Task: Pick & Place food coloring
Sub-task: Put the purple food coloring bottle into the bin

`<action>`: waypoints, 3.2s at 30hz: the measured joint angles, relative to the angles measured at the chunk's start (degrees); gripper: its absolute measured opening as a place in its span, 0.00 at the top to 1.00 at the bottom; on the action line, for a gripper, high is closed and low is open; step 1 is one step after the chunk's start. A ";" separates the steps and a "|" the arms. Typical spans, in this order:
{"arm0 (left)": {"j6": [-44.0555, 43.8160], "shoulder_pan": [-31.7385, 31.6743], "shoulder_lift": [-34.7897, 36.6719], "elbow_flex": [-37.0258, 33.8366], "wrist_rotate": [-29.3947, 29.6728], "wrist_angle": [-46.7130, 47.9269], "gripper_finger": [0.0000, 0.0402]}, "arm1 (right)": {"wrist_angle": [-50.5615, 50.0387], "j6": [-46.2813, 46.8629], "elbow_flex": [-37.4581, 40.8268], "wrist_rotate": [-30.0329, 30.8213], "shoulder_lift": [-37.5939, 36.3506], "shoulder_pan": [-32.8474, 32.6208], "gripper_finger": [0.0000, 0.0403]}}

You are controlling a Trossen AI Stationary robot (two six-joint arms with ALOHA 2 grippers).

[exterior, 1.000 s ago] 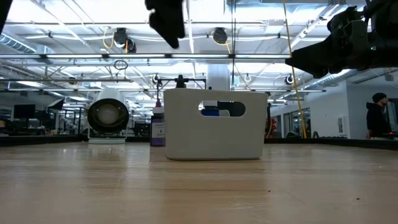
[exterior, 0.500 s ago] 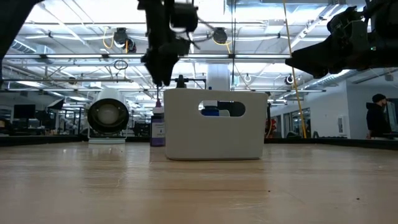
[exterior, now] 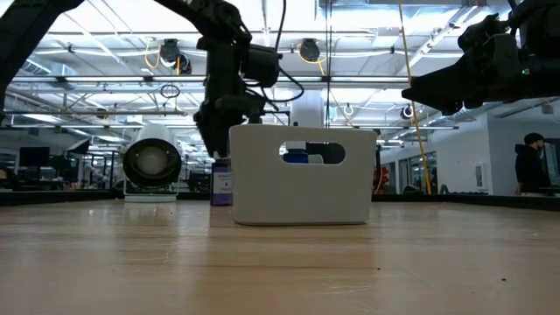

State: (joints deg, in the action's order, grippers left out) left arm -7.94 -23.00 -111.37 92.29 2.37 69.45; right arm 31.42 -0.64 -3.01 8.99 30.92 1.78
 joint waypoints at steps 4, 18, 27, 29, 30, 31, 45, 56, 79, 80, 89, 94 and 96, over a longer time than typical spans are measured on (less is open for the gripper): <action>0.09 -0.01 0.09 -3.05 0.08 -1.57 0.34 | 0.22 0.02 0.01 -0.01 0.00 0.00 0.49; 1.84 0.26 1.97 -4.39 -3.86 -4.72 0.41 | 0.44 0.44 0.00 -0.02 0.00 0.00 0.49; 1.81 0.33 4.72 -4.37 -3.87 -6.53 0.41 | 0.42 0.44 0.01 -0.02 0.01 -0.02 0.49; 1.81 0.35 4.72 -4.37 -3.89 -6.55 0.41 | 0.42 0.44 0.01 -0.02 0.01 -0.01 0.49; 1.81 0.37 4.72 -4.37 -3.89 -6.60 0.42 | 0.42 0.44 0.01 -0.02 0.00 -0.02 0.49; 1.83 0.36 4.72 -4.37 -3.89 -6.65 0.42 | 0.42 0.44 0.02 -0.02 0.00 0.00 0.49; 1.44 0.31 4.50 -4.37 -2.19 -8.29 0.44 | 0.24 0.44 0.00 -0.02 0.00 -0.02 0.49; 1.06 -0.55 4.48 -10.03 -2.29 -10.59 0.44 | 0.02 0.44 0.01 -0.02 0.01 -0.02 0.49; 1.92 -0.66 4.49 -10.16 -3.45 -13.09 0.45 | 0.02 0.42 0.00 -0.02 0.02 -0.02 0.49; 2.07 -0.66 4.49 -10.16 -3.45 -13.09 0.44 | 0.04 0.43 0.00 -0.02 0.02 -0.02 0.49; 2.25 -0.55 4.50 -9.16 -3.70 -12.48 0.44 | 0.02 0.42 0.02 -0.02 0.00 -0.02 0.49; 2.28 -0.53 4.51 -8.02 -4.79 -12.39 0.44 | 0.02 0.42 0.02 -0.04 0.02 -0.02 0.49; 2.50 -0.52 4.52 -8.02 -4.94 -12.10 0.45 | 0.02 0.42 0.01 -0.02 0.01 -0.02 0.49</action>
State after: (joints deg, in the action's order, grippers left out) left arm -5.44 -23.53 -106.85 84.27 -2.57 57.35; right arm 31.44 -0.23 -2.99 8.97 30.93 1.76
